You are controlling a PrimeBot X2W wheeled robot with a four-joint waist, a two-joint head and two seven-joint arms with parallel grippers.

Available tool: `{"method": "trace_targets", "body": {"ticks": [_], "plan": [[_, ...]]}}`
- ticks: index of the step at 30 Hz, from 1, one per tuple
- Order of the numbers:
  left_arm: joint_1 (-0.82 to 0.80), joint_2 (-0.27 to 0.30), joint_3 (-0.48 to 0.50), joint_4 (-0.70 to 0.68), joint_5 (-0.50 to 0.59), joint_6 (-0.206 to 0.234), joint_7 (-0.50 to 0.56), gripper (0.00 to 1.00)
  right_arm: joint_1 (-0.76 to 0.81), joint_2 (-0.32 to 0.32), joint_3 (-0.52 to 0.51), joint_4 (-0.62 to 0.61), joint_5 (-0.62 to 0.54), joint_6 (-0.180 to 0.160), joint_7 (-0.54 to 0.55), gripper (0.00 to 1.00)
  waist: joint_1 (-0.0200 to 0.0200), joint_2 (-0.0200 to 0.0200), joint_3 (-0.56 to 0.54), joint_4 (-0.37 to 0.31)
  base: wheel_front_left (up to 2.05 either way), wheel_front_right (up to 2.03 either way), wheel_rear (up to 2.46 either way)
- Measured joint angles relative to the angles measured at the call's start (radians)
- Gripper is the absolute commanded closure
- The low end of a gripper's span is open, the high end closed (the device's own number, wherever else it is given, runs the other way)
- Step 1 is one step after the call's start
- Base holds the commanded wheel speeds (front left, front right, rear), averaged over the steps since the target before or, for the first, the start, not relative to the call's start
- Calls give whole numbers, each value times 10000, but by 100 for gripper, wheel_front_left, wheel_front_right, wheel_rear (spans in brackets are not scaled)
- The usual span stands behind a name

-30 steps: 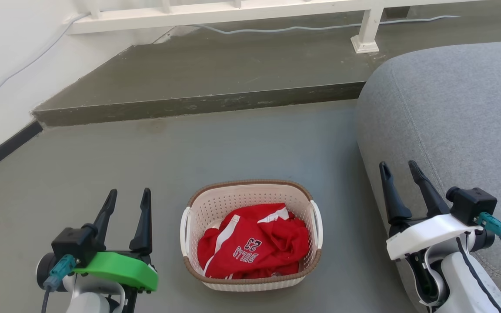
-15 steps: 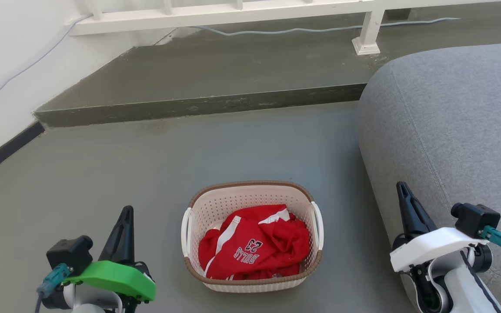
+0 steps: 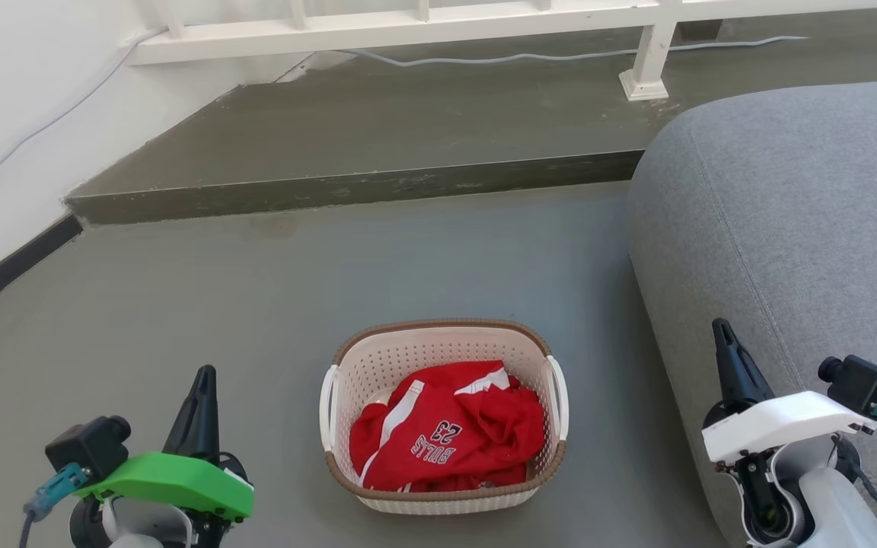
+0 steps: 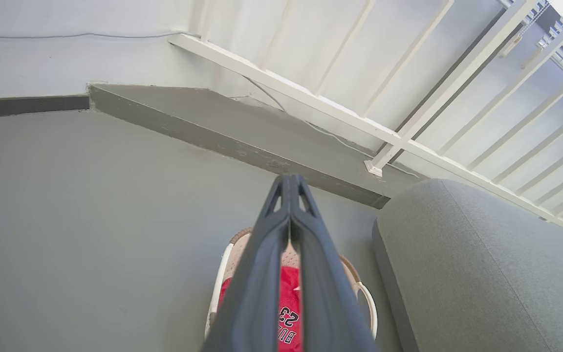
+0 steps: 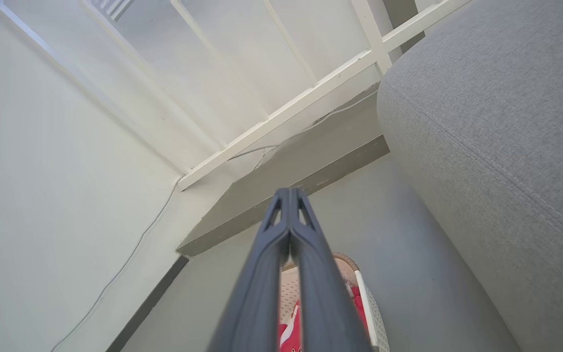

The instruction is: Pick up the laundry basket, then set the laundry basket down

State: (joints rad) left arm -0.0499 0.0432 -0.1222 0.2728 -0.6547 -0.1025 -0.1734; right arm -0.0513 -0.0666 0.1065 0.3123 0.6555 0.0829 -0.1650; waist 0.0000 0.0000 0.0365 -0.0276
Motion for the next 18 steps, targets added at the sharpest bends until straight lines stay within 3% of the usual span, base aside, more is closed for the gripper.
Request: {"method": "trace_targets", "body": {"ticks": [18], "plan": [[-4,-8,539,33,-2284,-27,692,100,-7,44,-602,-50,2305,125,688,100,0,0,-84,68,0,0,0]]}}
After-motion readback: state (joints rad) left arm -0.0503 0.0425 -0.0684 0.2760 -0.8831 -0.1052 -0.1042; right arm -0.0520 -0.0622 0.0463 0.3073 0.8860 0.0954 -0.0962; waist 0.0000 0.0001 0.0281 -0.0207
